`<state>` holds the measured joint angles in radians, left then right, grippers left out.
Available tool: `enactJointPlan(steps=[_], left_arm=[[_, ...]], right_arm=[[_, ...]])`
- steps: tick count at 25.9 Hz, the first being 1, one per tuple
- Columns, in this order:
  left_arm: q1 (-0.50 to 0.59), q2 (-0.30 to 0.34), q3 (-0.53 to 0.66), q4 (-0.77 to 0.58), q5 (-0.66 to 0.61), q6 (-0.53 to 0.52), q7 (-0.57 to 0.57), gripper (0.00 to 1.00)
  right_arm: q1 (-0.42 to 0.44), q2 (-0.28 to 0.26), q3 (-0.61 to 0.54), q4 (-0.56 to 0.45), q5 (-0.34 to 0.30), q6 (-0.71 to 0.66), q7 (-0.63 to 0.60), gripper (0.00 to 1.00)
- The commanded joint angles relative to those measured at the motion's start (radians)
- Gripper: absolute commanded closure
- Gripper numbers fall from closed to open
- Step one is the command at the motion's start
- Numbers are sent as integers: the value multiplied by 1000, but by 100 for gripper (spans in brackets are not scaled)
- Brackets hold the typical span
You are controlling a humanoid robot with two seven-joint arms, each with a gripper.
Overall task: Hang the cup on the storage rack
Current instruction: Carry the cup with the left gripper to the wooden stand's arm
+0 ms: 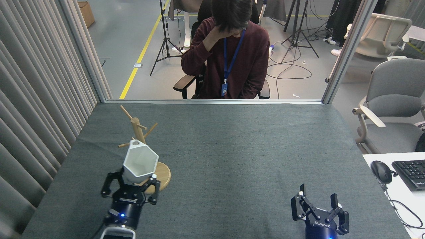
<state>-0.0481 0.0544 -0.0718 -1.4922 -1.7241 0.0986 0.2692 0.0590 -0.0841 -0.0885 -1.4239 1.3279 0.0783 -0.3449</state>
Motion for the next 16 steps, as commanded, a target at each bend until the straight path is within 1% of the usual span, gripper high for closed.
enactJointPlan(steps=[1,6,8,11,12,14,16], left_arm=[[-1,39,96,-16,-2,9,15,38],[-4,87,109,-19,-5,44,16,40],[-3,94,107,-17,-48,50,22,40],[1,79,101,-8,-222,50,28,40],[5,68,101,-3,-258,52,28,40],[1,35,101,27,-298,50,27,39],[-10,19,102,58,-311,50,25,39]], right_arm=[[-7,-20,-2,10,0,-2,1,2],[-8,-14,0,10,2,1,1,2],[-8,-16,-2,10,0,3,1,2],[-10,-17,-2,10,-1,1,1,2],[-10,-17,-2,10,-1,3,1,2],[-10,-16,-4,10,-3,3,1,2],[-10,-14,-4,10,-3,1,1,2]])
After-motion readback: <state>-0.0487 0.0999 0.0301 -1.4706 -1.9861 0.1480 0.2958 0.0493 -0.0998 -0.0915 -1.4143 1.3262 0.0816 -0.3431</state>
